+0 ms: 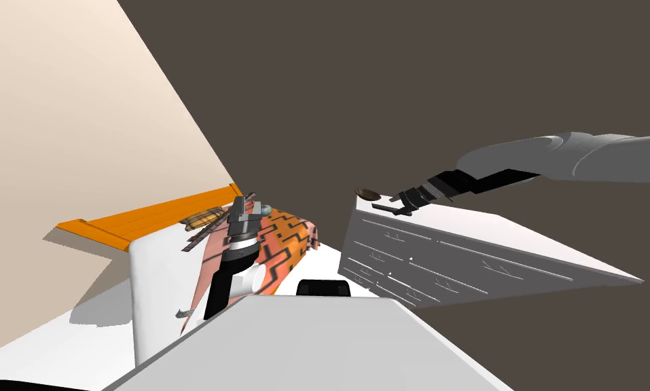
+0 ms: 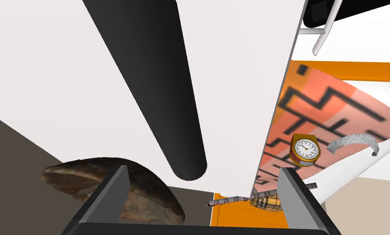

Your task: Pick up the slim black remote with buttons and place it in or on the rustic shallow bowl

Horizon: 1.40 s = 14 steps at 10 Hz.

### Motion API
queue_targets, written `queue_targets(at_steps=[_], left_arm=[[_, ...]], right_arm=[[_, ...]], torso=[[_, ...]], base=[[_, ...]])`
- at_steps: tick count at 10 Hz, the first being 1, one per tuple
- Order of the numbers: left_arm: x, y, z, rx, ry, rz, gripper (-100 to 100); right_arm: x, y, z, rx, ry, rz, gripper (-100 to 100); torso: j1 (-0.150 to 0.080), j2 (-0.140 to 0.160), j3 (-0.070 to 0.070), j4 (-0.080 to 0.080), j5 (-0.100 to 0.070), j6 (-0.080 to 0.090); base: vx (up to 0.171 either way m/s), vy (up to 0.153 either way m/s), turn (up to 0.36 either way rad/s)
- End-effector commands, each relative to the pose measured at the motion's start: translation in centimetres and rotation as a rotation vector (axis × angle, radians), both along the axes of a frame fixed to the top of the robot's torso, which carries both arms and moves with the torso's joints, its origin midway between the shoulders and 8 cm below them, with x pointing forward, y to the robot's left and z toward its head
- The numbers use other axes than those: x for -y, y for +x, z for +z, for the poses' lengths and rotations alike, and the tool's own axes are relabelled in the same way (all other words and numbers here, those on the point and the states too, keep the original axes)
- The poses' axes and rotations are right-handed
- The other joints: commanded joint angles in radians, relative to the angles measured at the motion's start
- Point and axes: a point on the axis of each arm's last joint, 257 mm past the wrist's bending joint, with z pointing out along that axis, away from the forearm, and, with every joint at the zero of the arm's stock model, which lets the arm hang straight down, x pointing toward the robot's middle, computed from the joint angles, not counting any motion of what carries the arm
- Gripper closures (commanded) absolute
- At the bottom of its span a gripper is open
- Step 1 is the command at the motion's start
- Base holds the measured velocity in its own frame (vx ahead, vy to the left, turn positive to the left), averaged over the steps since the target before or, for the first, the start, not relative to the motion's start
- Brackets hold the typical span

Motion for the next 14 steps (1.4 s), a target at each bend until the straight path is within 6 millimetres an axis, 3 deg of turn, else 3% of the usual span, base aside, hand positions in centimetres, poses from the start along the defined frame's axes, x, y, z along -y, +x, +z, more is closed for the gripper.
queue_targets(at_steps=[1,10,11,12,14], left_arm=[[0.0,0.0,0.0,0.000,0.000,0.000,0],[0.0,0.0,0.0,0.000,0.000,0.000,0],[0.0,0.0,0.0,0.000,0.000,0.000,0],[0.0,0.0,0.0,0.000,0.000,0.000,0],[0.0,0.0,0.0,0.000,0.000,0.000,0]], right_arm=[[0.3,-0.4,-0.3,-0.054,-0.048,-0.012,-100],[1.1,-1.7,-1.3,-0.224,-0.215,-0.068,-100],[1.1,-1.7,-1.3,-0.228,-0.216,-0.071,0],[2.7,-1.6,-1.8,-0.232,-0.208,-0.116,-100],[4.3,-1.7,-2.2,-0.237,-0.202,-0.161,-100]], torso=[[0.000,0.000,0.000,0.000,0.000,0.000],[-0.001,0.000,0.000,0.000,-0.001,0.001],[0.000,0.000,0.000,0.000,-0.001,0.001],[0.001,0.001,0.001,0.000,0.000,0.001],[0.000,0.006,0.003,0.001,0.000,0.000]], base=[[-0.002,-0.048,0.178],[-0.001,-0.045,0.115],[0.000,0.000,0.000],[-0.058,-0.023,0.280],[-0.114,-0.015,0.313]])
